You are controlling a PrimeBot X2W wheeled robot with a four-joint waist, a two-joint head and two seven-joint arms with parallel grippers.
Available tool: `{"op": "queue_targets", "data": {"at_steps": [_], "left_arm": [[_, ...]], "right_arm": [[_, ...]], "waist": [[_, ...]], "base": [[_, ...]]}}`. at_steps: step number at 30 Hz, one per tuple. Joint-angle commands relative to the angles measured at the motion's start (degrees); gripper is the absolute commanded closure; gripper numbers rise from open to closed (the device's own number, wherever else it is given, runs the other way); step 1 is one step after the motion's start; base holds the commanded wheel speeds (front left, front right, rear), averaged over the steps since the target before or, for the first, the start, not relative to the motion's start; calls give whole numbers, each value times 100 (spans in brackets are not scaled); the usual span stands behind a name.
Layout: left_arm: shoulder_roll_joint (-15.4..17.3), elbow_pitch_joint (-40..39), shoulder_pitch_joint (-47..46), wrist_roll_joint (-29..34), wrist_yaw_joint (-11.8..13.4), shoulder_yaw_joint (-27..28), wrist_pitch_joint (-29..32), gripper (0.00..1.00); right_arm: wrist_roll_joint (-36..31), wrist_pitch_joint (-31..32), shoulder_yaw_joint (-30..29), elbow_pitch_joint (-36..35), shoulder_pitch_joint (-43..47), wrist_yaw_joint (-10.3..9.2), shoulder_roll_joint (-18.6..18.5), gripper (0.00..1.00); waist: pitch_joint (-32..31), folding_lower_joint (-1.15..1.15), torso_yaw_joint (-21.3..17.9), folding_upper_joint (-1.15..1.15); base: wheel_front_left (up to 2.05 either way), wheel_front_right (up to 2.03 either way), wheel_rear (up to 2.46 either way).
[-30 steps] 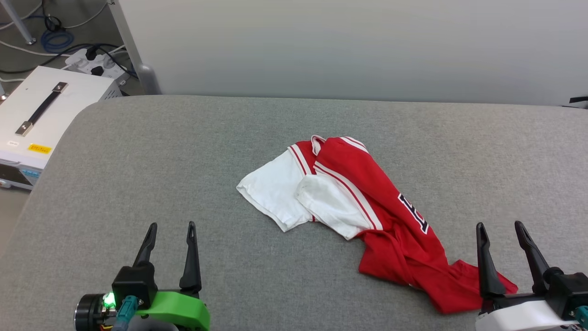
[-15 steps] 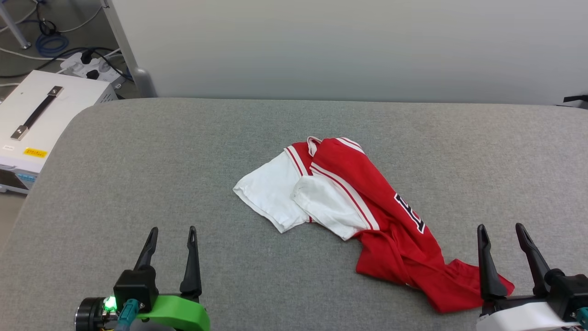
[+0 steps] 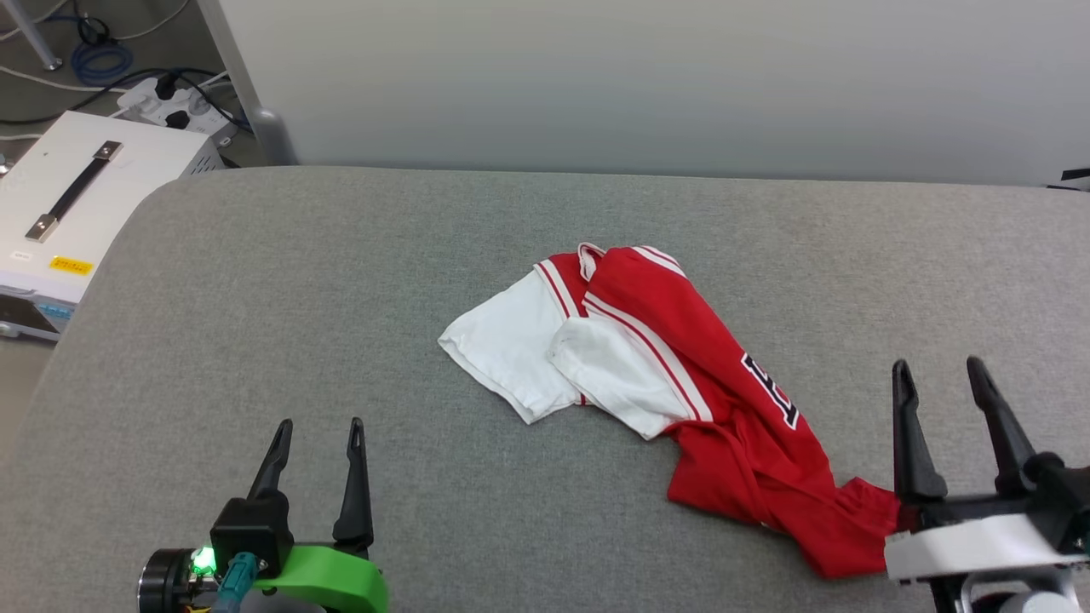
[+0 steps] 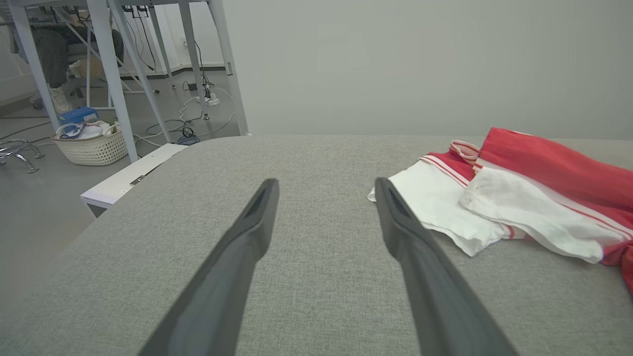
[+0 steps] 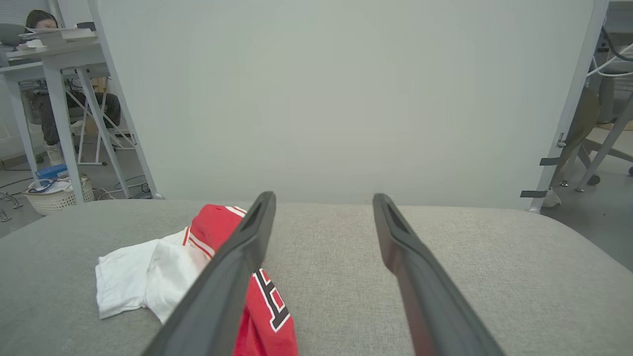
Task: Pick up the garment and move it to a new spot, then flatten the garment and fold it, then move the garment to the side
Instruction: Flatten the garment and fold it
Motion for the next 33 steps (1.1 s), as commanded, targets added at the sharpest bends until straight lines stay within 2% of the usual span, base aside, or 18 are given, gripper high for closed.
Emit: {"op": "queue_targets", "data": {"at_steps": [1, 6, 10, 12, 13, 17, 19, 24, 30, 33], "left_arm": [[-34, -38, -65, 29, -4, 5, -33, 0], [-42, -107, -190, 15, 21, 4, -33, 0], [-47, -142, -282, -9, 34, 17, -33, 0], [-49, -150, -321, -21, 37, 28, -33, 0], [-50, -154, -359, -30, 39, 31, -33, 0], [-53, -163, -415, -38, 45, -5, -33, 0], [-54, -166, -444, -46, 49, -26, -33, 0], [-55, -193, -524, -105, 82, -103, -33, 0], [-56, -238, -637, -218, 155, -231, -33, 0], [-56, -257, -720, -285, 198, -312, -33, 0]], "right_arm": [[-19, -28, 23, -113, -262, -4, -11, 0], [-233, -28, 229, -389, -1023, -4, -90, 0], [-192, -28, 675, -354, -1715, -4, -521, 0], [-86, -28, 1040, -206, -2070, -4, -798, 0], [86, -28, 1583, 31, -2472, -4, -1130, 0], [504, 50, 2851, 677, -3200, -4, -1760, 0], [911, 461, 3529, 1001, -3576, -4, -1999, 0], [1866, 2012, 5104, 1488, -4463, -4, -2554, 0], [2901, 3609, 6242, 1719, -5095, -4, -2904, 0], [3105, 4133, 6690, 1782, -5343, -4, -3044, 0]], "waist": [[87, 0, 83, 0], [274, 0, 296, 0], [429, 0, 462, 0], [487, 0, 523, 0], [537, 0, 575, 0], [608, 0, 664, 0], [647, 0, 704, 0], [793, 0, 805, 0], [1060, 0, 923, 0], [1229, 0, 999, 0]], "base": [[0, 0, 0], [0, 0, 0], [0, 0, 0], [0, 0, 0], [0, 0, 0], [0, 0, 0], [0, 0, 0], [0, 0, 0], [0, 0, 0], [0, 0, 0]]}}
